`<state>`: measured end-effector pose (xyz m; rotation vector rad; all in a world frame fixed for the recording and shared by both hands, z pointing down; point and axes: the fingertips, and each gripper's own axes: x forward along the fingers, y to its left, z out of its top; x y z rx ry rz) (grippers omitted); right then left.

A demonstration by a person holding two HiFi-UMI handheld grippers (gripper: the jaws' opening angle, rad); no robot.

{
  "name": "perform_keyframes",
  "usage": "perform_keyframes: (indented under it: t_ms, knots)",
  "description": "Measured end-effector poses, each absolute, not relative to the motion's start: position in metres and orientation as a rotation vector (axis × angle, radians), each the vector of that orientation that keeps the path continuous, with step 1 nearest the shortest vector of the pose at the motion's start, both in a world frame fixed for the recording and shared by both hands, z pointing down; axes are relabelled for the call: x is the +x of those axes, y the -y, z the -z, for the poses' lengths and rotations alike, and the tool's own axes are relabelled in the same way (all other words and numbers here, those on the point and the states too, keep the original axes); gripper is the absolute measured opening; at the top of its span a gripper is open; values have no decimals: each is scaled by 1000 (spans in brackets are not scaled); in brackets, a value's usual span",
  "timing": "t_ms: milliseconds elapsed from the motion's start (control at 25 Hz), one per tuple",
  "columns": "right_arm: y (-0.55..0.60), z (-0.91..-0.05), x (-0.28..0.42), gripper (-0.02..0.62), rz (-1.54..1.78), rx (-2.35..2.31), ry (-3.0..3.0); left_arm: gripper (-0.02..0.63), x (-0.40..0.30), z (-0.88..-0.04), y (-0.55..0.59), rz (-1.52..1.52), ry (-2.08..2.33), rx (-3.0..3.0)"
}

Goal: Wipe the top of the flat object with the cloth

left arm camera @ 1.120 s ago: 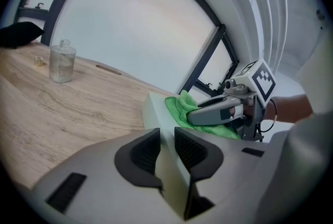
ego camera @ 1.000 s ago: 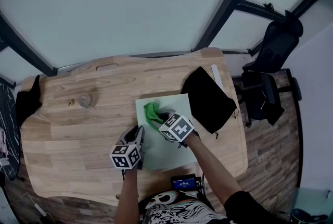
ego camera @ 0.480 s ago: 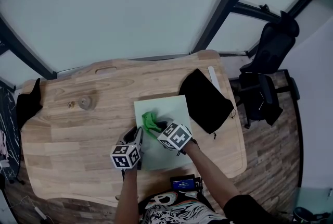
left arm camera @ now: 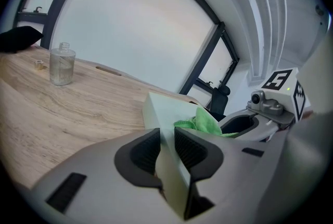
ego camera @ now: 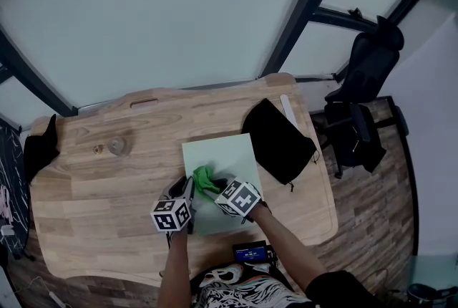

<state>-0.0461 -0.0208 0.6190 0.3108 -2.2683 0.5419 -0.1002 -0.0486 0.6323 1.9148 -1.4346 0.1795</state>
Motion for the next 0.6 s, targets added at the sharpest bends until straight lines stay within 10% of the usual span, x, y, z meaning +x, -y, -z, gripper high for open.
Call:
perform_keyframes:
  t_ms: [600]
  knots:
    - [-22, -620, -41, 89, -542, 261, 2284, 86, -104, -635, 50, -155, 1429, 1895]
